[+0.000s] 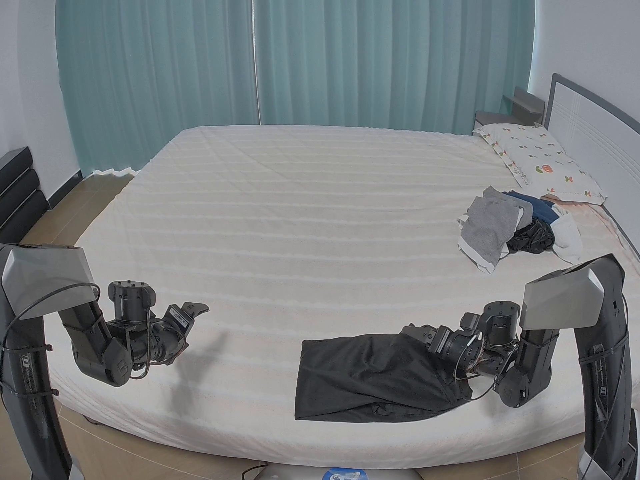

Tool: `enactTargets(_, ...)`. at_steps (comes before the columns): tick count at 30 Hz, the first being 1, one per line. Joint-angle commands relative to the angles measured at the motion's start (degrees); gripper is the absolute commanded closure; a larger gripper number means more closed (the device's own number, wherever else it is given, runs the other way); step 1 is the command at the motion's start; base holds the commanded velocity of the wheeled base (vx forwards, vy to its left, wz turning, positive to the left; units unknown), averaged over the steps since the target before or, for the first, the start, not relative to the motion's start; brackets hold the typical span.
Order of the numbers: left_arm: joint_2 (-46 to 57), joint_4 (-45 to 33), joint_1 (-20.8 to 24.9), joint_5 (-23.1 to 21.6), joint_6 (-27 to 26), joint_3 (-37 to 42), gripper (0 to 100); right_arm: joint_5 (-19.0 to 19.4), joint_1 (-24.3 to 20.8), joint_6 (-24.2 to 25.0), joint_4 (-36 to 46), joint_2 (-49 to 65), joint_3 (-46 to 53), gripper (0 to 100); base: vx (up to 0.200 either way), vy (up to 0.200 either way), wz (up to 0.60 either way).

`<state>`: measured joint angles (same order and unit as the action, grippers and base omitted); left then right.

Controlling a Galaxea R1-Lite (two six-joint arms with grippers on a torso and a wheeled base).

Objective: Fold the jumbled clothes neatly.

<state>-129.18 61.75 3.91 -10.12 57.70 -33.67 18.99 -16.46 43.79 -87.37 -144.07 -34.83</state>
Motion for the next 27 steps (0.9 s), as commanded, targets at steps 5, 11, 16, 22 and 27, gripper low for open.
enactTargets(5,-0.2,0.0,0.0,0.0,0.0,0.0,0,-0.2,1.7,0.2,-0.5,0.4,0.6,100,0.000,0.000,0.00)
enactTargets(11,-0.2,0.0,0.0,0.0,0.0,0.1,0,-0.6,4.3,-0.5,-0.7,4.5,4.5,100,0.000,0.000,0.00)
enactTargets(16,-0.2,0.0,0.0,0.0,0.0,0.2,0,-0.3,7.7,-2.4,-0.7,8.0,7.3,100,0.000,0.000,0.00)
enactTargets(22,-0.2,0.0,0.0,0.0,0.0,0.2,0,-0.2,8.4,-4.6,-0.6,10.8,9.8,100,0.000,0.000,0.00)
enactTargets(27,-0.2,0.0,0.0,0.0,0.0,0.2,0,-0.2,9.4,-5.7,0.1,11.1,10.3,100,0.000,0.000,0.00)
